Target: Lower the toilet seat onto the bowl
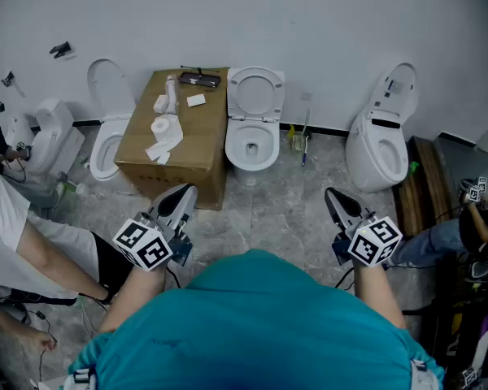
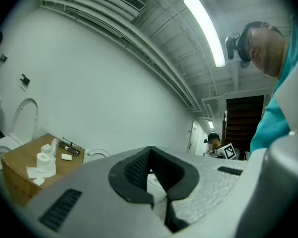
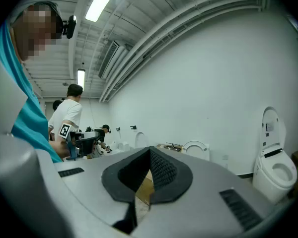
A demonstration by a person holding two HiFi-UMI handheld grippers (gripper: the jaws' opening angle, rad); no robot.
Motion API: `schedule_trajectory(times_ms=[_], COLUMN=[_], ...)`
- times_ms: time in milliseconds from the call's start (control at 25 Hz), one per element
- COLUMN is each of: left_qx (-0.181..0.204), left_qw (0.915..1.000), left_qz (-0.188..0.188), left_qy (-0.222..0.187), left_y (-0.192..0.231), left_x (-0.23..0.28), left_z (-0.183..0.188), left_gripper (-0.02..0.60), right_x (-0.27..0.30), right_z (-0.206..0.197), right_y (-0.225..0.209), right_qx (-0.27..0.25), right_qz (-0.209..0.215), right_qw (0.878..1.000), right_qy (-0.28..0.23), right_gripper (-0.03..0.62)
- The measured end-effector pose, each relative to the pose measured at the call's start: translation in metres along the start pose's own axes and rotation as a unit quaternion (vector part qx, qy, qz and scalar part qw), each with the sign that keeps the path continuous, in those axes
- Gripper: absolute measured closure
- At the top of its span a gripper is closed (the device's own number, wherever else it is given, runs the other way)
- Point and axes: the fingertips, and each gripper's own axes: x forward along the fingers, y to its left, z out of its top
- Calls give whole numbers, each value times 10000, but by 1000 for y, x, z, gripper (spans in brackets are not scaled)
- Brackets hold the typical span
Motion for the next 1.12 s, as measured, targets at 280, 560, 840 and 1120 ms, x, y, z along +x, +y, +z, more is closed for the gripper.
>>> schedule_trajectory(times_ms=[280, 560, 840, 1120], left_qx=[33, -6, 37, 51], left_qw=[10000, 10000, 9999, 9996], left_qz=[-61, -15, 91, 239], left_qy=[29, 14, -22, -112], left_y=[1, -9, -35, -67], left_x=[5, 25, 46, 74], left_z=[1, 2, -6, -14], left_gripper=[588, 588, 588, 588], right_x=[-2, -8, -33, -65], right_z=[3, 11, 18, 30], right_y=[-2, -20, -50, -83], right_qx=[-53, -36, 167, -53], right_qz=[-6, 44, 55, 169], right_qw=[10000, 10000, 9998, 9998], right_qy=[-9, -3, -117, -45], right_gripper=[605, 605, 605, 605])
